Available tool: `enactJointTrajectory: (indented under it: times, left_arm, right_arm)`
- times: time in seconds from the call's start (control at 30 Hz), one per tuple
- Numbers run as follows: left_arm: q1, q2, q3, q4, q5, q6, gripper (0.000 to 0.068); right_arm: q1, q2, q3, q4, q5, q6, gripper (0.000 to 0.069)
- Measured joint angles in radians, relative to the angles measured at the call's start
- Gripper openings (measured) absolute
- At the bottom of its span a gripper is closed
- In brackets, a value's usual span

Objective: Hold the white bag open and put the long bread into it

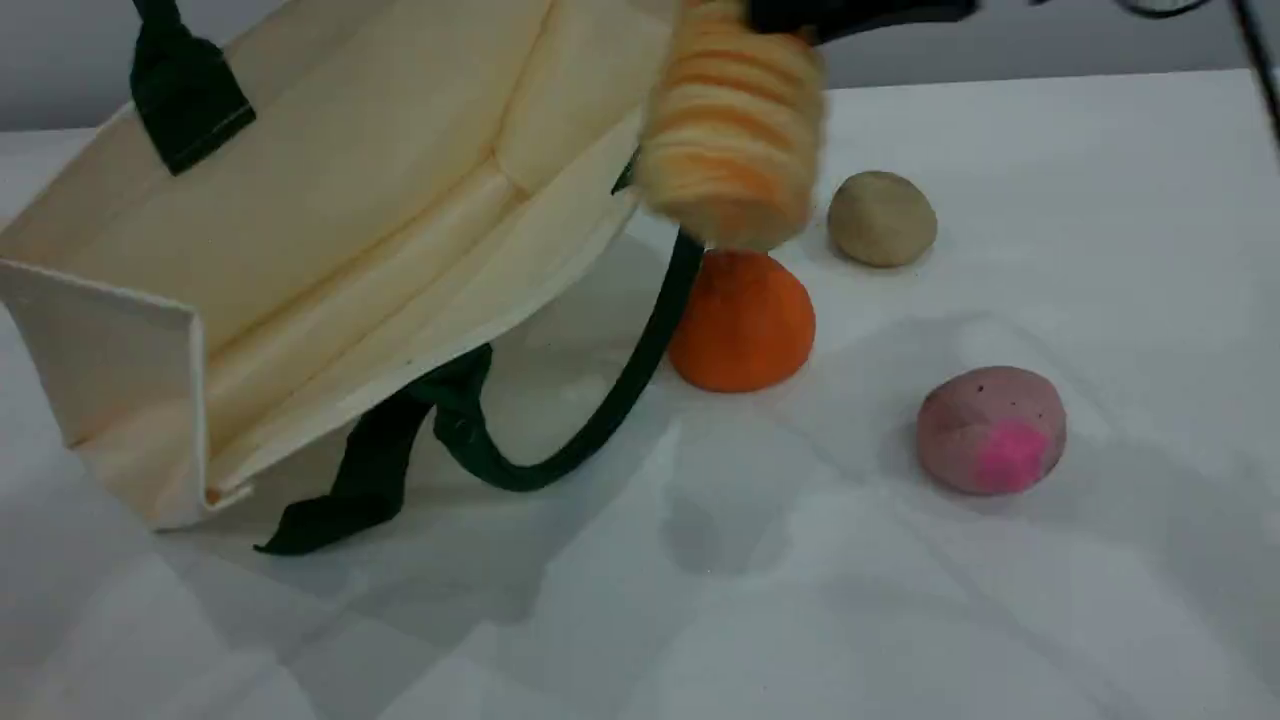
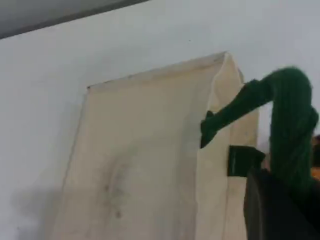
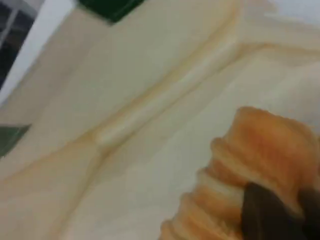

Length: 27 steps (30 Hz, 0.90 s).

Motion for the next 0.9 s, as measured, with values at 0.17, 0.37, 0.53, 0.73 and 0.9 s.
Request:
enactJointTrajectory:
  times: [0.17, 0.37, 0.53, 0.73, 0.9]
  left_arm:
    - [-0.008, -0.003, 0.000, -0.034, 0.010, 0.011, 0.0090]
    - [-0.047, -0.006, 0.000, -0.047, 0.019, 0.032, 0.0090]
    - [-0.049, -0.016, 0.000, -0.047, 0.018, 0.032, 0.0090]
    - [-0.049, -0.016, 0.000, -0.044, 0.018, 0.032, 0.0090]
    - [-0.049, -0.016, -0.001, -0.044, 0.020, 0.031, 0.0090]
  right_arm:
    - [0.112, 0.001, 0.000, 0.073, -0.089, -0.017, 0.0064]
    - [0.152, 0.034, -0.030, 0.148, -0.160, -0.061, 0.0062]
    - [0.151, 0.109, -0.094, 0.178, -0.157, -0.061, 0.0061]
    - [0.151, 0.210, -0.156, 0.210, -0.132, -0.061, 0.0061]
    - [0.151, 0.238, -0.173, 0.235, -0.128, -0.091, 0.0058]
